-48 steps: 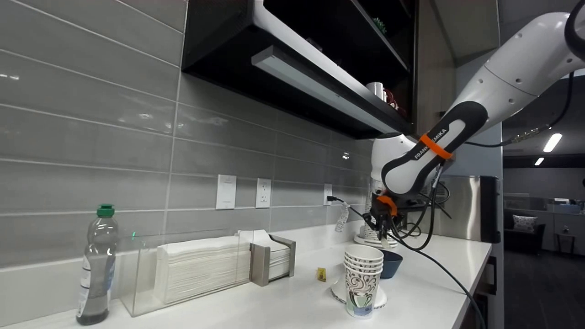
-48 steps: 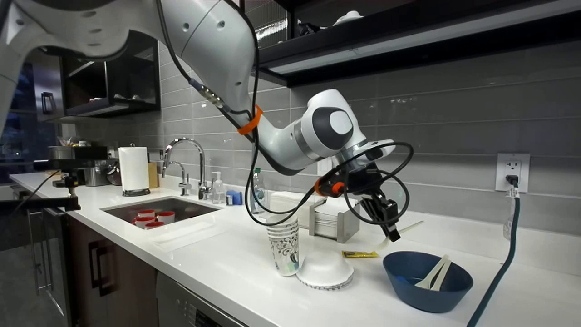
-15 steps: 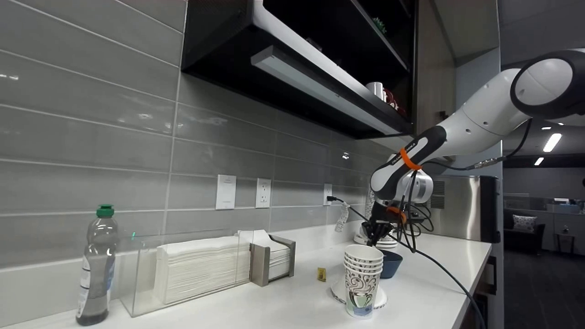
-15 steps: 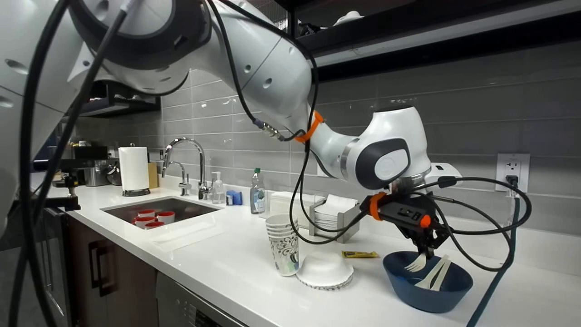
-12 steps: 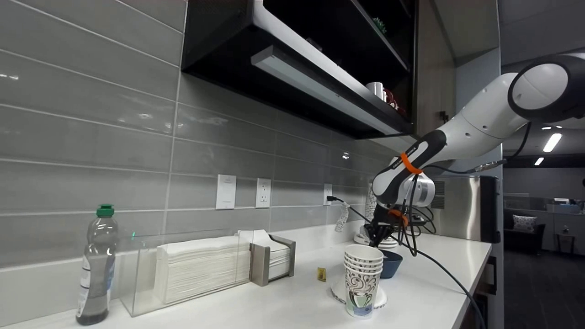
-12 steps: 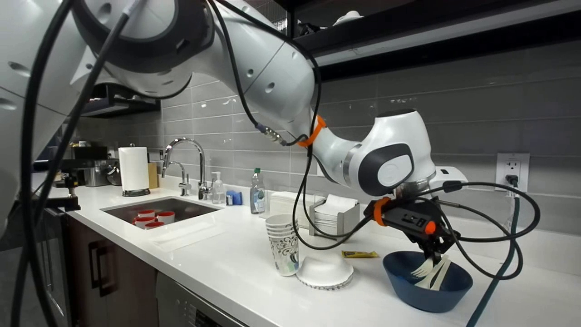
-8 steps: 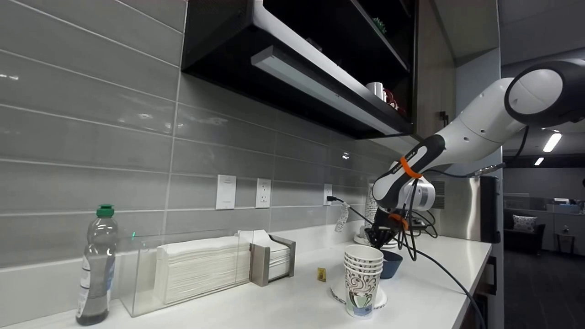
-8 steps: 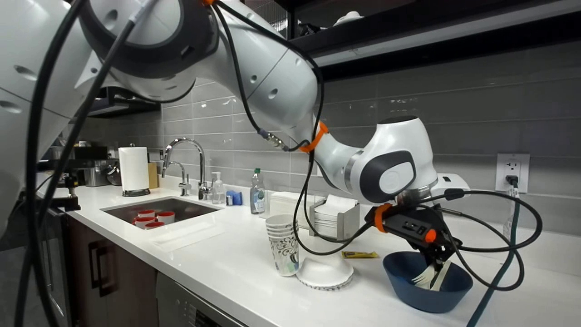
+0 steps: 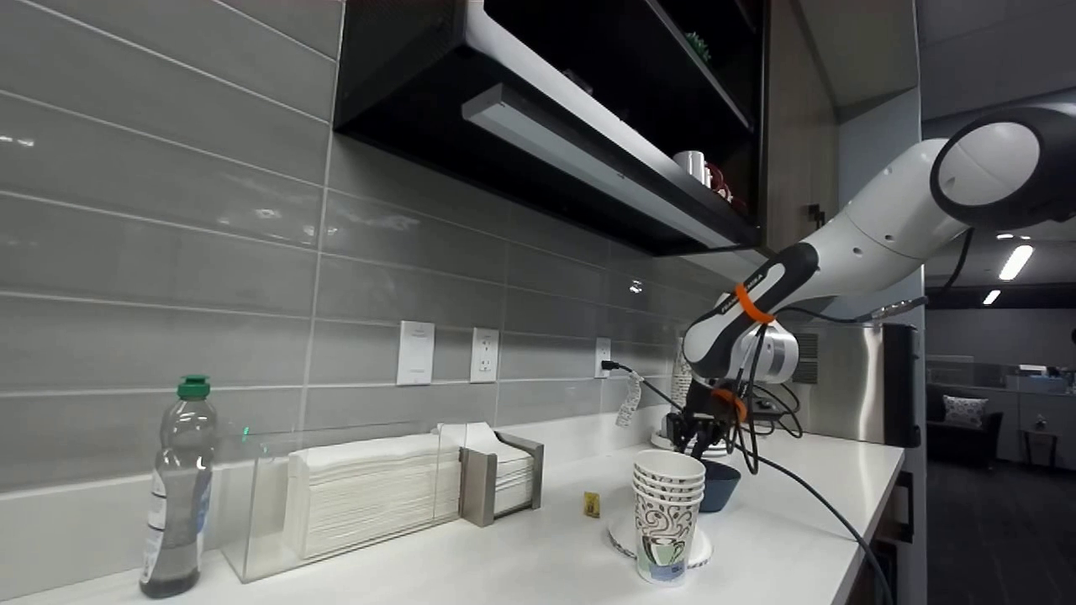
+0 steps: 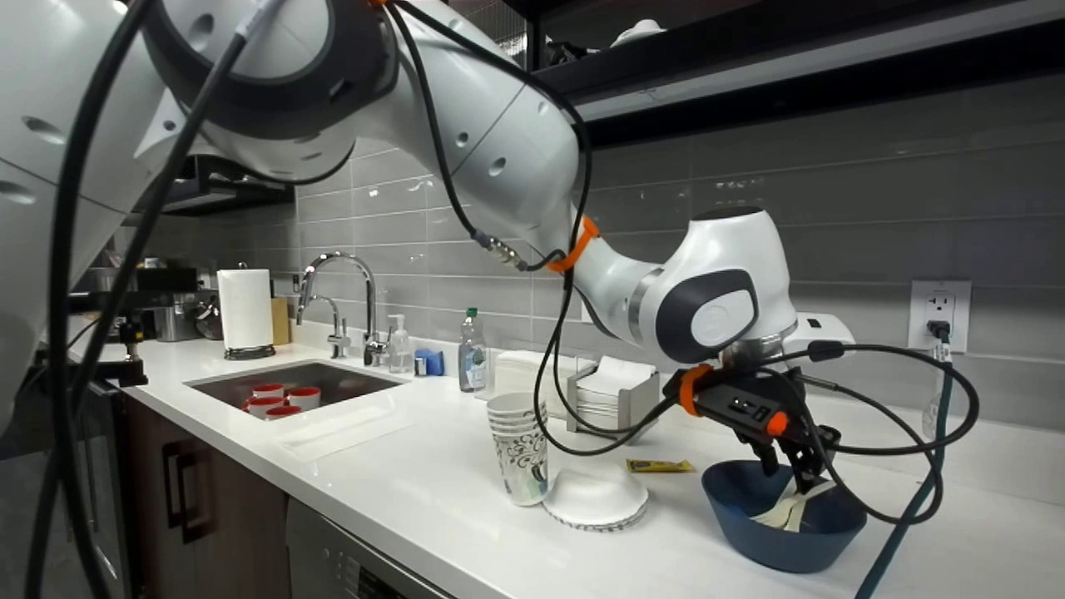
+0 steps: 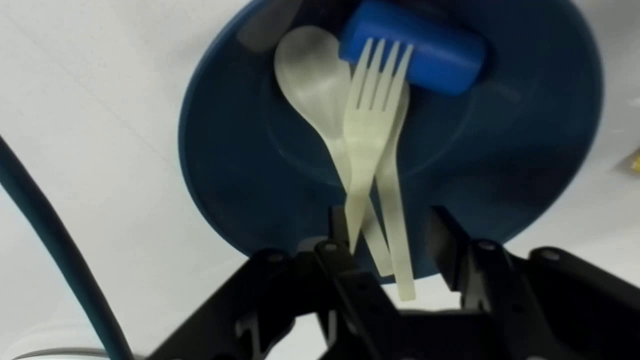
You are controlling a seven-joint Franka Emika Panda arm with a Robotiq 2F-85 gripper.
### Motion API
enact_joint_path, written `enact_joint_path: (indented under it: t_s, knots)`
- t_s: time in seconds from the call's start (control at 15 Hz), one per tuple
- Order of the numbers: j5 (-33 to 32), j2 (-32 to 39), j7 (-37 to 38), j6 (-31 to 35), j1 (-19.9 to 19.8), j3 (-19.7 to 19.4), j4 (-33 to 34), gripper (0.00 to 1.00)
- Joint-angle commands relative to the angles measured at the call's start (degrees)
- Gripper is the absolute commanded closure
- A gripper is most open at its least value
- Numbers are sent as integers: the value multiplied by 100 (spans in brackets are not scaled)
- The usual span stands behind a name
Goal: Put the fork inside the bowl
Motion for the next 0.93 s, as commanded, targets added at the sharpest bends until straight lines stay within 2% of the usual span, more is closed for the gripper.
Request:
enact_joint_path:
  t_s: [0.0,0.2,0.33,0.6,0.87]
  knots:
    - [50,-1077,-148,-669,116,-15,-801,23]
    - [270,-2005,-969,-1390,20,90,-1678,3]
    - [487,-2576,-1384,-1599,70,23,-2253,0]
    - [1156,-3840,-1993,-1027,342,-145,-3482,0]
    - [1897,-5156,-2207,-52,957,-391,-4658,0]
